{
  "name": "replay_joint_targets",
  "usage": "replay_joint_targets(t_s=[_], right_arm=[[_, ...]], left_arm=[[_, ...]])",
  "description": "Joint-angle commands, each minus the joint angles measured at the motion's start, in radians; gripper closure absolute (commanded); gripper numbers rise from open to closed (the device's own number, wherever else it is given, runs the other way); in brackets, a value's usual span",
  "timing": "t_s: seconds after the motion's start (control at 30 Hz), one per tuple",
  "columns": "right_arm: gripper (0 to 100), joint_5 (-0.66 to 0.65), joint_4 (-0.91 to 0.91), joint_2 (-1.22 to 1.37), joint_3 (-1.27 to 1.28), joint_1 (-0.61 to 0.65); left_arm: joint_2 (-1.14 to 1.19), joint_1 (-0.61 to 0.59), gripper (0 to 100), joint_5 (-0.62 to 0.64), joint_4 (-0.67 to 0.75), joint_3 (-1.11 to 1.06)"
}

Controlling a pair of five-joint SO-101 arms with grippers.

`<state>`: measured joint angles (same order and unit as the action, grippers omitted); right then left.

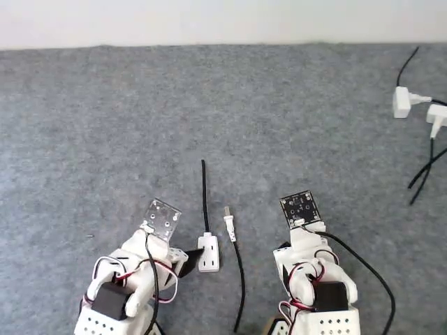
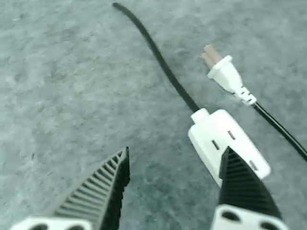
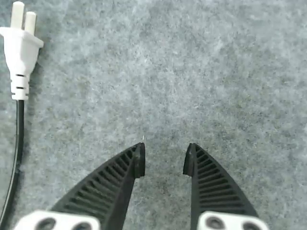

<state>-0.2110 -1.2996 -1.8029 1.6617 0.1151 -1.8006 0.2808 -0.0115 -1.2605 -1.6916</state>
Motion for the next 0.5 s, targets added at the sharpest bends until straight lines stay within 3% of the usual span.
replay_joint_targets(t_s=[0.0,0.47], right_arm=[[83.6,-0.002,-0.008,-0.010,0.021,-0.007],[83.6,-0.002,-0.008,-0.010,0.021,-0.008]], left_arm=[[-0.023,0.051,71,0.005,-0.002,0.008],[-0.023,0.141,71,0.006,-0.002,0.008]])
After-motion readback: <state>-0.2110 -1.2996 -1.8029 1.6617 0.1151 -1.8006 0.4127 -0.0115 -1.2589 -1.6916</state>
